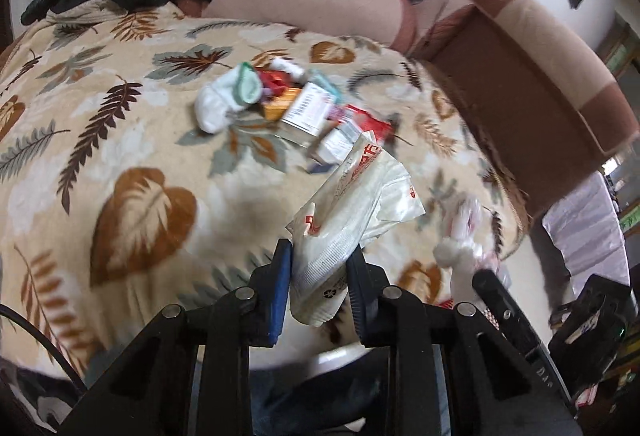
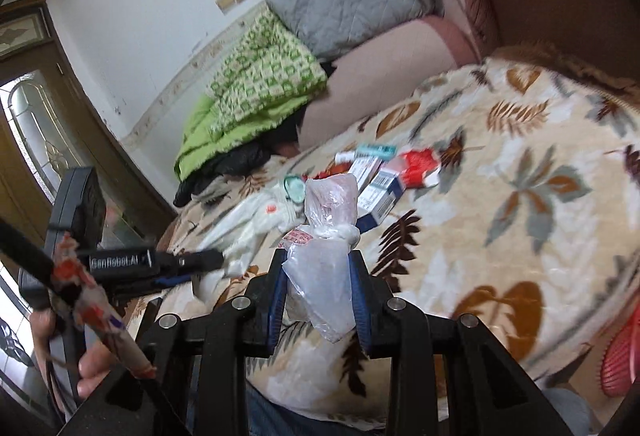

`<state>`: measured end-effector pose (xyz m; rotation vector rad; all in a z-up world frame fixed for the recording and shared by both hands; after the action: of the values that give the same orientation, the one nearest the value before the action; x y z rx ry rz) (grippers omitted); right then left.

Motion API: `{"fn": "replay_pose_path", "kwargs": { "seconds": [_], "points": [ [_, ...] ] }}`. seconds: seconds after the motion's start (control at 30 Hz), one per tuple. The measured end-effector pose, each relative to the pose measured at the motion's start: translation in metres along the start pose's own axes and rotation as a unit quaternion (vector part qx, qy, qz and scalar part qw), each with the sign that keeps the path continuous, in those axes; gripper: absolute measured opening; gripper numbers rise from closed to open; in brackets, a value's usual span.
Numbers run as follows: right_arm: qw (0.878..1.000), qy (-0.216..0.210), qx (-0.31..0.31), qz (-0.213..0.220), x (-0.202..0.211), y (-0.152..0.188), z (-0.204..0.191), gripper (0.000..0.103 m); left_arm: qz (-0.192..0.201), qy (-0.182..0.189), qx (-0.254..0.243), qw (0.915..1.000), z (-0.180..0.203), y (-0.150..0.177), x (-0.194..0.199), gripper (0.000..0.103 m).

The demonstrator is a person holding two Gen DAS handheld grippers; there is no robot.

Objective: Collect trash
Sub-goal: 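Carry both bags to the red wastebasket and open both grippers to drop them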

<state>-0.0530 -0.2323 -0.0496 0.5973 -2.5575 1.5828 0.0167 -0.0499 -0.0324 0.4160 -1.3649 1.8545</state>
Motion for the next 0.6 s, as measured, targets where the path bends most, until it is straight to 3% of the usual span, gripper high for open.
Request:
{"fn": "replay_pose_path", "kwargs": {
  "seconds": [0.3,0.6],
  "points": [
    [0.998,0.025,0.012,0.056,0.081,-0.019,0.000,0.032,0.064,0.015,-0.058,0.9962,0.066,0.019,0.056,0.025],
    [0.993,0.071,0.021,0.091,0.144,-0.031,0.023,0.032,0.087,0.034,-0.108,0.9897,0.118,0.036,0.078,0.025]
  ]
}}
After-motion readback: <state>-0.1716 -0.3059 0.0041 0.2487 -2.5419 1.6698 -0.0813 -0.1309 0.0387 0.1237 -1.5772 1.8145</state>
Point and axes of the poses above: each gripper's, at about its wrist camera, not at the fingertips, and x roughly against the way its jaws point, z to its right, y to its underside, the point moved 5 cm from there along -x, roughly the way its jaws point, and after that the axes turned 12 degrees about z, right-handed, at the moved point
